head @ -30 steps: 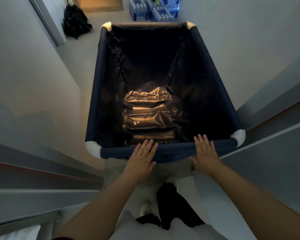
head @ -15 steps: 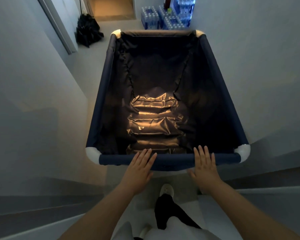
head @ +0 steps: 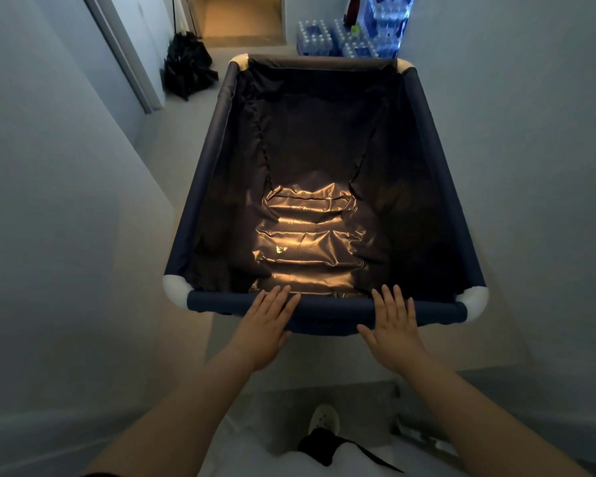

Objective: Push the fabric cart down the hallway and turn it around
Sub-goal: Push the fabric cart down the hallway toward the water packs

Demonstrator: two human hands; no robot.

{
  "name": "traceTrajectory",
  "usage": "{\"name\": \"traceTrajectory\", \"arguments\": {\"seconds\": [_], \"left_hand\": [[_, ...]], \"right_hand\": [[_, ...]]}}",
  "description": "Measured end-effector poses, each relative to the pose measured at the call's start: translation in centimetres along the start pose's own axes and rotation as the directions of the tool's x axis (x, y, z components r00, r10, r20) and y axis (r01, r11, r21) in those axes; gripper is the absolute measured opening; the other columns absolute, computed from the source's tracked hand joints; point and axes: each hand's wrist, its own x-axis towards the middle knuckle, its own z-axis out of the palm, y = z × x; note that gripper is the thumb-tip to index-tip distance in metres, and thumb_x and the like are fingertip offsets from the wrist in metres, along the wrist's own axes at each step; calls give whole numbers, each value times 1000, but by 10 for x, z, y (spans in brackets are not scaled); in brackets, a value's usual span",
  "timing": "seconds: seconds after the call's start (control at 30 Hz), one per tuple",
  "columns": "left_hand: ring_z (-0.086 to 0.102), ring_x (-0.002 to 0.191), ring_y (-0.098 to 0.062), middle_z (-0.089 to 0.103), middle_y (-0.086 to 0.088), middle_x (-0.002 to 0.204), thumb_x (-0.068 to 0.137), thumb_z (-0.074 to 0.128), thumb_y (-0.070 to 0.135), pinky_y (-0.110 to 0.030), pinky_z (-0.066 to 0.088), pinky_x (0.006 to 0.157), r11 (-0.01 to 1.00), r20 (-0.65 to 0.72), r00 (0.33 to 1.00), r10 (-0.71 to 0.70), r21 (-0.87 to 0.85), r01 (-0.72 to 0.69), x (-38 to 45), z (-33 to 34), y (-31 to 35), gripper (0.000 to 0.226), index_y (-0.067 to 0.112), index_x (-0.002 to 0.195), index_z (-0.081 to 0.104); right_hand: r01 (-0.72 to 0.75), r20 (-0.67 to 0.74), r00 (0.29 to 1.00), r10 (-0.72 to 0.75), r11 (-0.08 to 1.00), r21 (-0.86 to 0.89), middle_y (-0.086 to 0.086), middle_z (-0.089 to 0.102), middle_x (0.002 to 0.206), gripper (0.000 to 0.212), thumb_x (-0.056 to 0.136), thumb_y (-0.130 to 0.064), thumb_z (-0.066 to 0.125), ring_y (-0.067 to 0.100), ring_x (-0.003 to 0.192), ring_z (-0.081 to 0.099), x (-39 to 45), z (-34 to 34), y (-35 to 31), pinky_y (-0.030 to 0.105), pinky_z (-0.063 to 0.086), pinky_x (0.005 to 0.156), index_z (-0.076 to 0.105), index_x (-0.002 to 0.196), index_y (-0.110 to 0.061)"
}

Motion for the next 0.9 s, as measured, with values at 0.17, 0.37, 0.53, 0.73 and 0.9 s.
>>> {"name": "traceTrajectory", "arguments": {"seconds": [0.17, 0.37, 0.53, 0.73, 0.9], "left_hand": [[6, 141, -27, 10, -12, 155, 96, 39, 37, -40, -7, 112, 1000, -36, 999, -22, -11, 21, 48, -7, -17, 67, 14, 147, 4], [8, 141, -26, 13, -12, 154, 96, 39, 38, -40, -8, 112, 998, -36, 999, -39, -59, 37, 97, -13, -37, 68, 14, 147, 2], [4, 141, -27, 10, -11, 155, 95, 38, 38, -40, -11, 112, 997, -40, 999, -30, -69, 27, 137, -18, -56, 69, 15, 147, -2], [5, 140, -27, 12, -11, 154, 96, 37, 40, -40, -9, 113, 996, -35, 998, -56, -65, 54, 184, -28, -74, 69, 14, 147, -2], [10, 139, -27, 17, -12, 153, 94, 40, 39, -42, -8, 112, 991, -29, 992, -123, -62, 121, 217, -33, -79, 70, 12, 147, 2]], "right_hand": [[17, -34, 999, -17, 1000, -8, 12, -5, 156, 74, 94, -53, 26, 28, 139, -18, 51, -15, 11, 44, -19, 108, -6, 145, -11], [-8, -35, 999, 7, 1000, -22, 11, -6, 156, 74, 94, -54, 28, 27, 139, -19, 107, -31, 20, 43, -20, 108, -5, 145, -12], [-24, -18, 1000, 23, 998, -54, 10, -4, 157, 75, 93, -56, 26, 26, 140, -18, 153, -44, 29, 43, -18, 108, -6, 145, -13], [12, -26, 1000, -14, 998, -56, 10, -3, 157, 73, 93, -54, 25, 26, 140, -17, 209, -63, 41, 42, -19, 107, -4, 146, -13], [65, -20, 998, -66, 996, -53, 10, -4, 157, 73, 93, -55, 25, 26, 140, -17, 251, -76, 53, 43, -18, 108, -5, 145, -14]]}}
